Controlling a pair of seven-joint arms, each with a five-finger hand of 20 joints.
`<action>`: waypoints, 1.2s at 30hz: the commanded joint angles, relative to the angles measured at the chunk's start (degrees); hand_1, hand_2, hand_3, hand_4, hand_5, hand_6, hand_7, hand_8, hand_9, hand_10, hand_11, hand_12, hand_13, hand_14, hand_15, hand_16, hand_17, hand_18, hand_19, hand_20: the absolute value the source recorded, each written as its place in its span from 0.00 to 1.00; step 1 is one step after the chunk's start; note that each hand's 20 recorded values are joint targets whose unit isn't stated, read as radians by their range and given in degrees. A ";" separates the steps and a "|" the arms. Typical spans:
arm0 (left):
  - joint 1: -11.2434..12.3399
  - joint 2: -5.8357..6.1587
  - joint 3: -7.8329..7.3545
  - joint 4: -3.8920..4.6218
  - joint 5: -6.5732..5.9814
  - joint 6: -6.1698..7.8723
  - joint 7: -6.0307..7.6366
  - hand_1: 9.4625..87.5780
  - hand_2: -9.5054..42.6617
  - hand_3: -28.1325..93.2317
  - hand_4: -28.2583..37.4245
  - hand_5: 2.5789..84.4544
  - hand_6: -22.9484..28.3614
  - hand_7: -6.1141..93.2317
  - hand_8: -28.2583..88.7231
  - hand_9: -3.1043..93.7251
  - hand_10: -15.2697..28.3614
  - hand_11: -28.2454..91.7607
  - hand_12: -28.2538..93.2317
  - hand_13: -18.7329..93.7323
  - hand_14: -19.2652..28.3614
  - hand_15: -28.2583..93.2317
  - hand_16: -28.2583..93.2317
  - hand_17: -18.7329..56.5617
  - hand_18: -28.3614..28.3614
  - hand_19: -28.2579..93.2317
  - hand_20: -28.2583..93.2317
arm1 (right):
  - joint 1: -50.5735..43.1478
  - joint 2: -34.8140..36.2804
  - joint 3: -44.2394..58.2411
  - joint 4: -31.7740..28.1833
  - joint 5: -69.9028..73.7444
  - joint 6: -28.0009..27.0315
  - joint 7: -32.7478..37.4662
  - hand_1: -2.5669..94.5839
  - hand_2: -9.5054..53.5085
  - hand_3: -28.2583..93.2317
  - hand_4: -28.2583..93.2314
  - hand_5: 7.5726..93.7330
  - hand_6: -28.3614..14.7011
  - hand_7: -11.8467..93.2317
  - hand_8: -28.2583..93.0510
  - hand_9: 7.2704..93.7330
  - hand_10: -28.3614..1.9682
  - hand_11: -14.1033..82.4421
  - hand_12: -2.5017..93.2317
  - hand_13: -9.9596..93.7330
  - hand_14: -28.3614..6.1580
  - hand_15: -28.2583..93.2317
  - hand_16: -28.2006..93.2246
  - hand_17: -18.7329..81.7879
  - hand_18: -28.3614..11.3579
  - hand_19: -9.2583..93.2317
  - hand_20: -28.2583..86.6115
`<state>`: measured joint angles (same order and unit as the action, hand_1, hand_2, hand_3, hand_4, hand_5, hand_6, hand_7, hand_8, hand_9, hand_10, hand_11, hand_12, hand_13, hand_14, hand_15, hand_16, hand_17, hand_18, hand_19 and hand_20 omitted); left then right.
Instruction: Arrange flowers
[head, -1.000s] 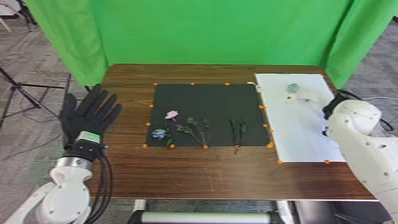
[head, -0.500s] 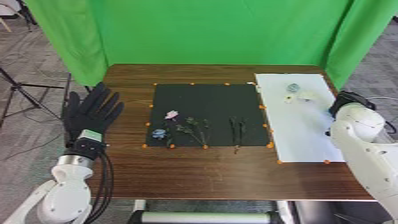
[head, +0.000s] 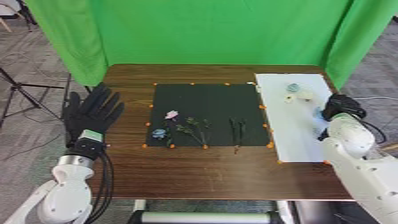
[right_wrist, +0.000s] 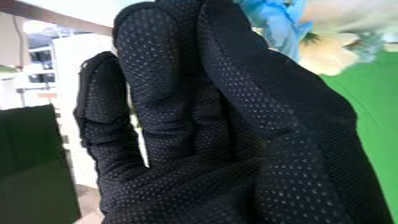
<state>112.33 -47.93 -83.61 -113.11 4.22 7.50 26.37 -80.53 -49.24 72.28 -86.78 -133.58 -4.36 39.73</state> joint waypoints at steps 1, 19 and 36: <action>0.29 -0.23 0.30 -0.80 -1.33 1.91 0.69 0.17 0.51 0.81 0.00 0.45 0.58 0.19 0.17 0.35 0.64 0.39 0.32 0.37 0.69 0.51 0.17 0.17 0.74 0.53 0.32 | -2.37 -0.12 -0.04 -6.26 0.28 -7.55 4.34 0.64 0.00 0.87 0.00 0.62 0.57 0.39 0.19 0.78 0.58 0.27 0.40 0.76 0.69 0.62 0.54 0.57 0.23 0.87 0.53; 0.00 -0.87 0.14 -0.80 -0.01 3.05 -1.06 0.18 0.49 0.81 0.00 0.44 0.60 0.21 0.17 0.34 0.66 0.40 0.32 0.36 0.70 0.53 0.17 0.17 0.75 0.54 0.31 | -2.37 -1.22 -2.62 -3.91 1.63 -1.98 1.28 0.57 0.00 0.78 0.00 0.54 0.42 0.27 0.14 0.59 0.36 0.36 0.19 0.73 0.58 0.68 0.44 0.58 0.25 0.90 0.50; 0.10 -0.37 0.27 -1.09 -0.46 1.68 -0.04 0.18 0.49 0.81 0.00 0.44 0.59 0.21 0.17 0.35 0.66 0.41 0.32 0.37 0.70 0.53 0.17 0.18 0.75 0.54 0.31 | -5.80 -0.94 -3.31 -8.11 -3.70 6.47 -3.13 0.71 0.00 0.79 0.00 0.77 0.61 0.41 0.27 0.90 0.59 0.27 0.48 0.87 0.66 0.54 0.58 0.64 0.29 0.87 0.55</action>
<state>112.34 -48.34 -83.31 -113.83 3.84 10.27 25.74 -82.30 -50.22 70.23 -91.13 -133.89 -3.19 39.27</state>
